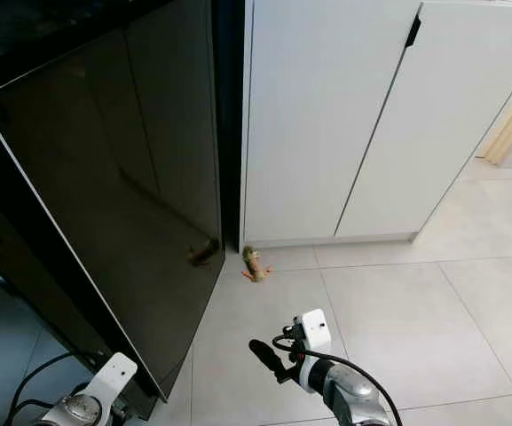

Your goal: Restocking fridge

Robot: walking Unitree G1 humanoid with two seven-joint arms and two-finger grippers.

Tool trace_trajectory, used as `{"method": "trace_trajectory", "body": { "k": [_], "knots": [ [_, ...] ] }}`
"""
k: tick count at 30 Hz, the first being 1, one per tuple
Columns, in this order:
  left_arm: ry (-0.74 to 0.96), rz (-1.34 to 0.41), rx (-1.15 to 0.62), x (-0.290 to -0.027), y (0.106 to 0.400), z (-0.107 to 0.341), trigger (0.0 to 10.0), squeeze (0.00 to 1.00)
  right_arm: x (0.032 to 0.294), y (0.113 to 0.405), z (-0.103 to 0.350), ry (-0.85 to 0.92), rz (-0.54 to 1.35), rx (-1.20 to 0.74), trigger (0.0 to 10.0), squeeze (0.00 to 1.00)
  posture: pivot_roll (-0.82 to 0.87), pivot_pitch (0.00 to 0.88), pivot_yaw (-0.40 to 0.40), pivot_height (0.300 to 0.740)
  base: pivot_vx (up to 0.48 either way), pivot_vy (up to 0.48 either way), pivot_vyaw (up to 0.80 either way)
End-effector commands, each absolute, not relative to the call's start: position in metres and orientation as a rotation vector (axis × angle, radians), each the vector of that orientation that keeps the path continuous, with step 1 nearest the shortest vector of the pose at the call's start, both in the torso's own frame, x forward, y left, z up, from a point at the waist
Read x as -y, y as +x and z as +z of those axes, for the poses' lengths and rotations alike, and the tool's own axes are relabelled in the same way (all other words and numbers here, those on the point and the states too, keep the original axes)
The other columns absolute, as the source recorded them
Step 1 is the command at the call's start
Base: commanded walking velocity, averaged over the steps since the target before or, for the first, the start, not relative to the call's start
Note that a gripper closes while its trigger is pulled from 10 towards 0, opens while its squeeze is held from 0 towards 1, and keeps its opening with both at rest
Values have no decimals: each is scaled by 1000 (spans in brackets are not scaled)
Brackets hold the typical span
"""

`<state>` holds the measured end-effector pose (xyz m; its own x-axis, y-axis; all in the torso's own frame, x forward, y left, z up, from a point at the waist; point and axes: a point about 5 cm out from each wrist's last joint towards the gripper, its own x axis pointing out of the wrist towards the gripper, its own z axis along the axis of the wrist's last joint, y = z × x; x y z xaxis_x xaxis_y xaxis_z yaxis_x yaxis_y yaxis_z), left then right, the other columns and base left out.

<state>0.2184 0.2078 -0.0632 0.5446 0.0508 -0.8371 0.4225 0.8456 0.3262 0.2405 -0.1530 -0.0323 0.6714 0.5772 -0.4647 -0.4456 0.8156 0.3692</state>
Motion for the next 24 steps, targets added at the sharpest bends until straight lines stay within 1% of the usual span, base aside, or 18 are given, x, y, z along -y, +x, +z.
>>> {"method": "trace_trajectory", "body": {
  "k": [1, 3, 5, 6, 7, 9, 13, 16, 20, 21, 24],
  "knots": [
    [527, -194, -934, -209, 218, -62, 10000, 0, 155, 241, -34, 209, 555, -610, 10000, 0, -136, 0, -41, 740, 0, 0, 0],
    [481, -150, -888, -209, 219, -61, 10000, 0, 157, 240, -36, 200, 528, -622, 10000, 0, -132, 0, -42, 740, 0, 0, 0],
    [457, -146, -860, -207, 220, -60, 10000, 0, 158, 238, -39, 196, 504, -637, 10000, 0, -132, 0, -42, 740, 0, 0, 0],
    [457, -146, -860, -207, 220, -60, 10000, 0, 158, 238, -39, 196, 504, -637, 10000, 0, -132, 0, -42, 740, 0, 0, 0],
    [404, -138, -852, -206, 220, -60, 10000, 0, 159, 235, -42, 183, 477, -656, 10000, 0, -132, 0, -42, 740, 0, 0, 0],
    [365, -136, -846, -205, 220, -60, 10000, 0, 160, 234, -44, 168, 458, -670, 10000, 0, -129, 0, -42, 740, 0, 0, 0],
    [327, -157, -839, -203, 220, -60, 10000, 0, 164, 230, -48, 144, 406, -694, 10000, 0, -131, 0, -42, 740, 0, 0, 0],
    [267, -125, -829, -203, 219, -61, 10000, 0, 168, 227, -52, 126, 348, -716, 10000, 0, -134, 0, -43, 740, 0, 0, 0],
    [241, -65, -784, -204, 219, -59, 10000, 0, 172, 223, -56, 106, 291, -734, 10000, 0, -130, 0, -44, 740, 0, 0, 0],
    [234, -30, -748, -205, 220, -58, 10000, 0, 174, 222, -57, 98, 266, -743, 10000, 0, -130, 0, -46, 740, 0, 0, 0],
    [223, -9, -709, -205, 221, -56, 10000, 0, 176, 220, -59, 95, 238, -751, 10000, 0, -129, 0, -48, 740, 0, 0, 0]
  ]
}}
